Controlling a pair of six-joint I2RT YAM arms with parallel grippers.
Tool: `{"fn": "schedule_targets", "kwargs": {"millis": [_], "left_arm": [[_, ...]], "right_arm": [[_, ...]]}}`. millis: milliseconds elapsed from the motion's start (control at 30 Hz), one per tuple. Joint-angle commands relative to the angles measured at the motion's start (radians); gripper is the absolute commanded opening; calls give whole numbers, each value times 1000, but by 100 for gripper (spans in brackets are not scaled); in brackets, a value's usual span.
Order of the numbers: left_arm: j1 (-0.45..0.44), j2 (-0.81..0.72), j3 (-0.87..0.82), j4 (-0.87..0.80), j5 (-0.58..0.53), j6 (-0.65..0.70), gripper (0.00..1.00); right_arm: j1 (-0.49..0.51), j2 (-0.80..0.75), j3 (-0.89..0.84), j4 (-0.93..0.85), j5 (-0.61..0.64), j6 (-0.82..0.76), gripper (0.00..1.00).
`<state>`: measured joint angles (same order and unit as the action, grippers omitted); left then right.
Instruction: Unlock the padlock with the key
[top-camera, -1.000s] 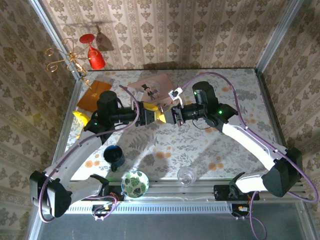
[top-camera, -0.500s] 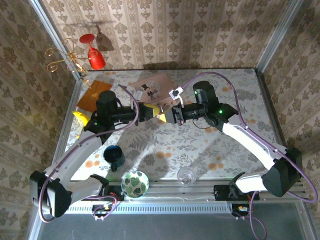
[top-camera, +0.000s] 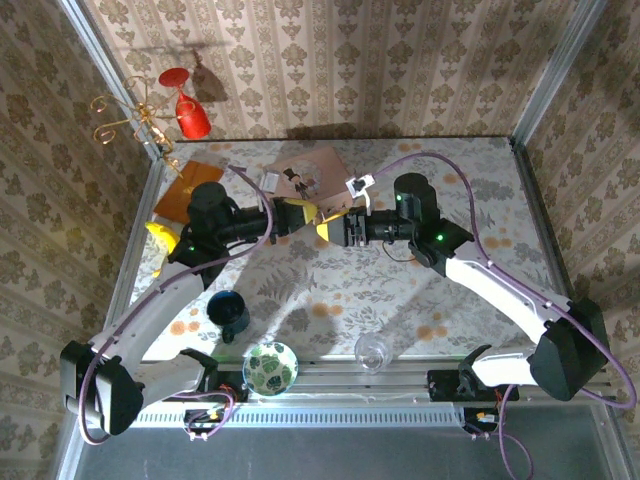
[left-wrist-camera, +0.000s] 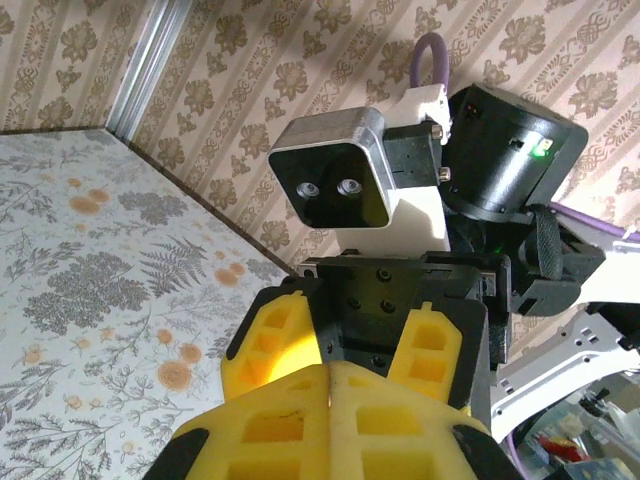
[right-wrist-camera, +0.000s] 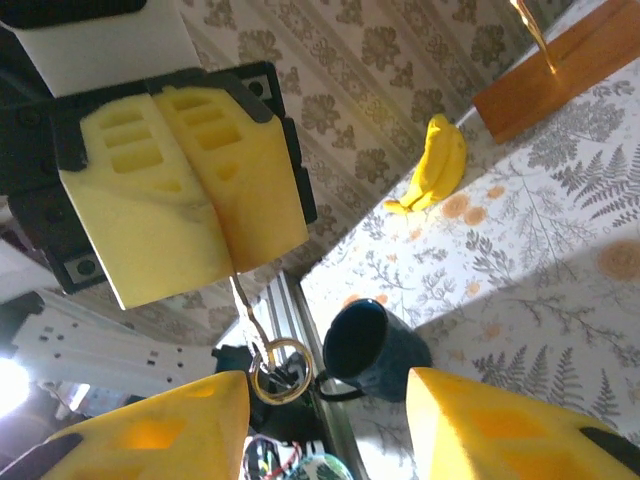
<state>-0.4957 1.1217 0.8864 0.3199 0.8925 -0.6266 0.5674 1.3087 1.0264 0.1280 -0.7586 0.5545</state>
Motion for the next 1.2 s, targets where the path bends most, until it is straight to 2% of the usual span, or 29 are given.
{"fn": "schedule_targets", "kwargs": {"millis": [0,167,700,1167], "left_arm": [[5,-4,-14,80,-6,-52,0],[5,9,-20,119,-8,-80,0],[8,33,-44,228,-34,-156,0],[23,27,-60,276,-46,-189,0]], "right_arm": [[0,-17,-24,171,17,58,47],[5,-8,-33,246,10,82,47],[26,39,-17,309,-7,107,41],[25,31,-18,289,2,104,21]]}}
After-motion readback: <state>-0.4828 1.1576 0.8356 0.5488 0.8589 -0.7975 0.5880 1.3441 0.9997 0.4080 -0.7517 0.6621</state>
